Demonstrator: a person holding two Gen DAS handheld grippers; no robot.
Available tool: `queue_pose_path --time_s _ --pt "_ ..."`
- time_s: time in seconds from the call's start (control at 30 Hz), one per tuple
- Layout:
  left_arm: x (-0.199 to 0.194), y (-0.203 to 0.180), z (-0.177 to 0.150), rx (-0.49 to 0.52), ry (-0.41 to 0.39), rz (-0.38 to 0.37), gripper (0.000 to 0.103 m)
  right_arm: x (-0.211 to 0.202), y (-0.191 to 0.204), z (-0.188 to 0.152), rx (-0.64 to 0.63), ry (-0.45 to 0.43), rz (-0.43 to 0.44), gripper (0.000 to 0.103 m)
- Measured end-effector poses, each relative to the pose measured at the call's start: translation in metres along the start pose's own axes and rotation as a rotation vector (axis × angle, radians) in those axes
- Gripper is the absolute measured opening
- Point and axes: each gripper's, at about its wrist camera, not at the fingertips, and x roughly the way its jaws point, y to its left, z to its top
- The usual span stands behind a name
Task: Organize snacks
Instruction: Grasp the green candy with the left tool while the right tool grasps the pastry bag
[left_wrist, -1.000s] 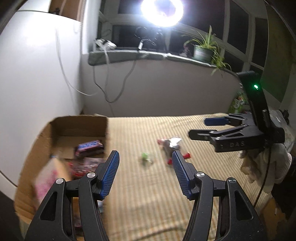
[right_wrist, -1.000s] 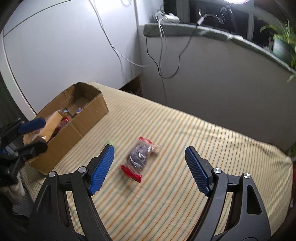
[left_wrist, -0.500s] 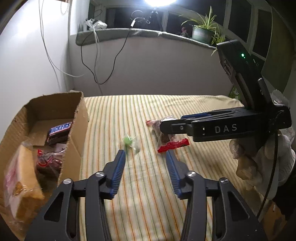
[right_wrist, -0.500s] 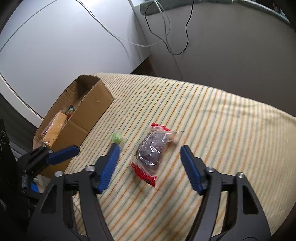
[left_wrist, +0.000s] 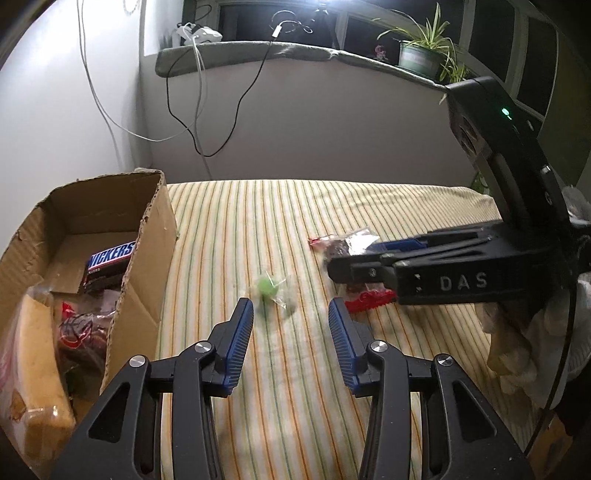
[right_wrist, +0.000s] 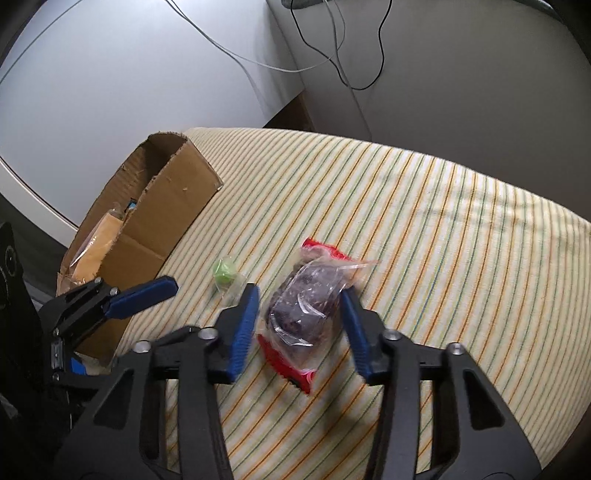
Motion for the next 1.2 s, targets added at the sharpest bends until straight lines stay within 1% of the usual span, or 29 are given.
queue_pose_path --time_s 0.1,0.23,0.3,0.4,0.5,0.67,0.93,1.2 --pt "0.006 0.000 0.004 -0.003 0.005 0.000 0.041 -0.004 -0.004 -0.001 0.000 -0.006 -0.008 0.042" --pt "0.015 -0.002 0.009 0.003 0.015 0.003 0.041 -0.011 -0.012 -0.004 0.004 -0.014 -0.028 0.042" --pt "0.022 -0.003 0.010 0.002 0.023 0.012 0.038 -0.013 -0.017 -0.004 0.010 -0.015 -0.031 0.042" --pt "0.028 0.000 0.011 -0.023 0.032 0.010 0.036 -0.016 -0.023 -0.006 0.014 -0.018 -0.030 0.042" --pt "0.034 0.001 0.012 -0.032 0.047 0.014 0.027 -0.018 -0.025 -0.008 0.011 -0.021 -0.031 0.042" --pt "0.036 0.004 0.012 -0.047 0.054 0.007 0.019 -0.018 -0.027 -0.008 0.008 -0.024 -0.027 0.041" --pt "0.030 0.000 0.013 -0.031 0.034 0.011 0.017 -0.024 -0.020 -0.014 0.007 -0.041 -0.048 0.040" --pt "0.012 -0.004 0.013 -0.029 -0.005 -0.015 0.017 -0.045 -0.014 -0.017 -0.004 -0.074 -0.066 0.040"
